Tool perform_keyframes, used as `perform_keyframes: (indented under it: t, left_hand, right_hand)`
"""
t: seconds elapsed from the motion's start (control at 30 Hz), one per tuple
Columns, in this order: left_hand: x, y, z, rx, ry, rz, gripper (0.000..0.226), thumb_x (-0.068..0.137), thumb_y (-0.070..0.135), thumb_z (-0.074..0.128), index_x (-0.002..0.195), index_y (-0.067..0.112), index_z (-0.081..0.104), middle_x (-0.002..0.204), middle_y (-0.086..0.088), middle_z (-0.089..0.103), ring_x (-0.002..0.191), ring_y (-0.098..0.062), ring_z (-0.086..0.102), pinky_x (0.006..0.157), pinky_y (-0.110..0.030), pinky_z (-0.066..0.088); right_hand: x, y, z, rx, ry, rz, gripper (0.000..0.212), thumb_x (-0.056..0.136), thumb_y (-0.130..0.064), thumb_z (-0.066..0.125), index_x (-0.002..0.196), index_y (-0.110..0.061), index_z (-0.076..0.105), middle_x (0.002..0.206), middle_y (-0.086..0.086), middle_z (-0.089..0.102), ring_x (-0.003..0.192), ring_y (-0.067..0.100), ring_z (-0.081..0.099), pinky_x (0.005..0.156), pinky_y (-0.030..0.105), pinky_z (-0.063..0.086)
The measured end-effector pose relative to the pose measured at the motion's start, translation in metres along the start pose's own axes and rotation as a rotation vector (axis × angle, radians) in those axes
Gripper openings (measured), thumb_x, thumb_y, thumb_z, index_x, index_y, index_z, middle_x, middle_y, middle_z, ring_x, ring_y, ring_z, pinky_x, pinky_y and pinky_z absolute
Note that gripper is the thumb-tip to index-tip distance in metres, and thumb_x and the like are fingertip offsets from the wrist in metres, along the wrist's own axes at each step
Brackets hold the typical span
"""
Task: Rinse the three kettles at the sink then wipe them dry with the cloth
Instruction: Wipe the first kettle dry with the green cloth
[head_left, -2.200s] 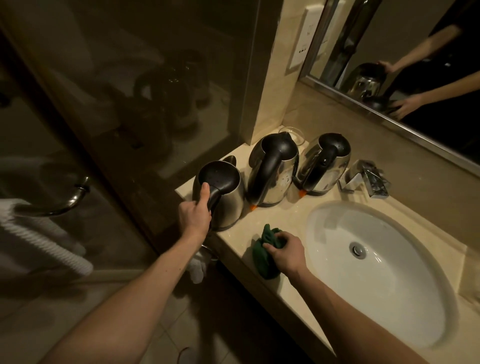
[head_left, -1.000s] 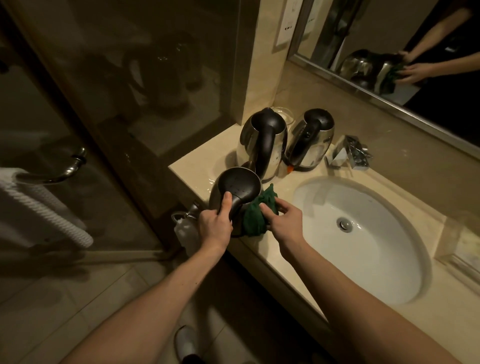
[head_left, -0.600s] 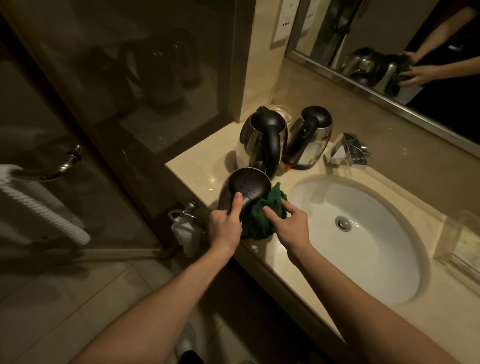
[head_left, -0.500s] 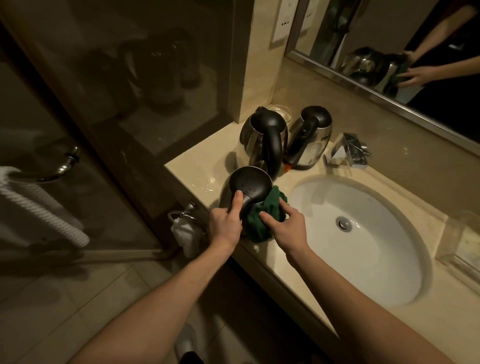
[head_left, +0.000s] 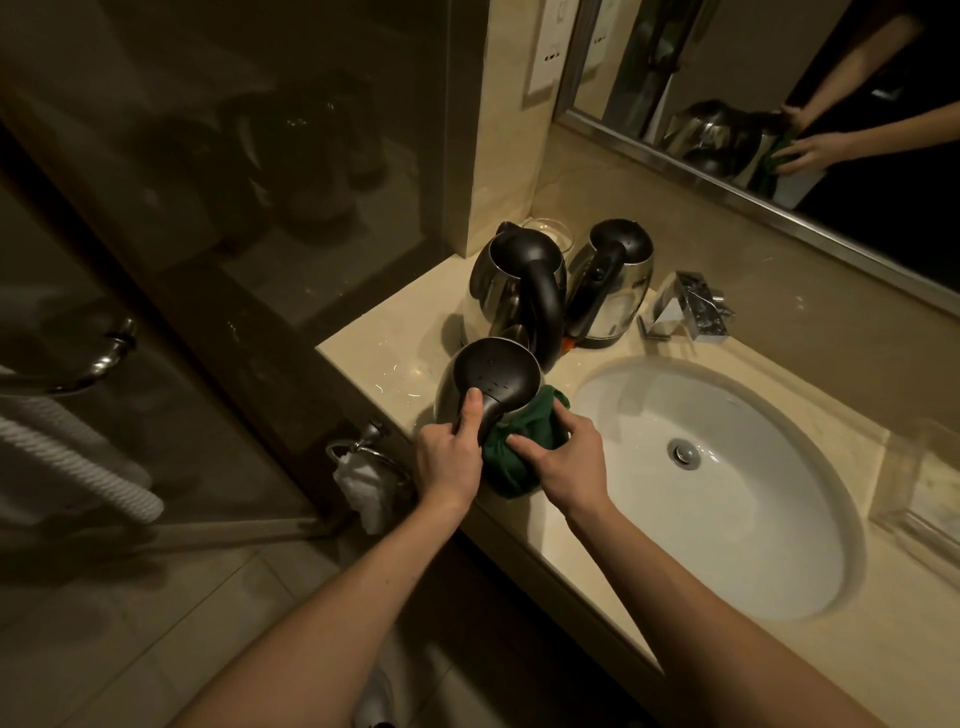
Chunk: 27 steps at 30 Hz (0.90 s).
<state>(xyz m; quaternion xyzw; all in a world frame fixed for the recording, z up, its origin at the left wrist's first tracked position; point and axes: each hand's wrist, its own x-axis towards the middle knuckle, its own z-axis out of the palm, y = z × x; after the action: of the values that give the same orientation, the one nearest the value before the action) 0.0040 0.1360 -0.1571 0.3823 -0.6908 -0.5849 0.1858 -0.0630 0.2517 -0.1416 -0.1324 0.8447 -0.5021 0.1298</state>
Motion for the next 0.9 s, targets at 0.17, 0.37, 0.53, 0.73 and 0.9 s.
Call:
perform_keyframes:
  t: [0.17, 0.37, 0.53, 0.73, 0.9]
  left_hand:
    - [0.011, 0.000, -0.002, -0.024, -0.035, -0.026, 0.080, 0.077, 0.081, 0.041, 0.037, 0.014, 0.058, 0.040, -0.003, 0.055, 0.049, -0.031, 0.061, 0.062, -0.052, 0.056]
    - [0.016, 0.006, 0.000, -0.078, -0.048, -0.043, 0.078, 0.075, 0.080, 0.044, 0.040, 0.011, 0.056, 0.041, -0.004, 0.055, 0.048, -0.031, 0.061, 0.059, -0.053, 0.054]
    - [0.017, 0.006, 0.001, -0.094, -0.064, -0.041, 0.078, 0.084, 0.072, 0.049, 0.035, 0.012, 0.053, 0.036, 0.001, 0.050, 0.043, -0.025, 0.053, 0.056, -0.050, 0.051]
    - [0.022, 0.006, -0.001, -0.093, -0.067, -0.040, 0.073, 0.093, 0.062, 0.050, 0.039, 0.013, 0.050, 0.037, 0.001, 0.049, 0.041, -0.023, 0.052, 0.054, -0.037, 0.044]
    - [0.024, 0.008, -0.003, -0.115, -0.093, -0.050, 0.065, 0.097, 0.056, 0.049, 0.048, 0.013, 0.051, 0.038, 0.000, 0.047, 0.035, -0.020, 0.046, 0.050, -0.030, 0.038]
  right_hand:
    - [0.008, -0.007, -0.001, -0.074, 0.004, 0.013, 0.072, 0.066, -0.036, 0.083, 0.133, -0.025, 0.055, 0.115, 0.004, 0.056, 0.111, 0.018, 0.055, 0.098, 0.038, 0.049]
    - [0.019, 0.004, 0.001, -0.078, -0.032, 0.086, 0.080, 0.057, -0.046, 0.080, 0.131, -0.027, 0.057, 0.114, 0.001, 0.061, 0.109, 0.017, 0.059, 0.095, 0.039, 0.052]
    - [0.010, 0.009, 0.000, -0.025, -0.093, 0.162, 0.058, 0.070, -0.012, 0.082, 0.124, -0.014, 0.061, 0.099, -0.007, 0.066, 0.102, 0.016, 0.065, 0.084, 0.025, 0.053]
    - [0.018, -0.003, -0.005, -0.042, -0.034, 0.060, 0.065, 0.068, -0.018, 0.084, 0.128, -0.016, 0.058, 0.101, -0.008, 0.058, 0.101, 0.010, 0.057, 0.091, 0.028, 0.049]
    - [0.026, -0.006, -0.006, -0.064, -0.027, 0.007, 0.085, 0.065, -0.030, 0.085, 0.141, -0.022, 0.046, 0.128, 0.003, 0.051, 0.122, 0.019, 0.049, 0.105, 0.040, 0.044]
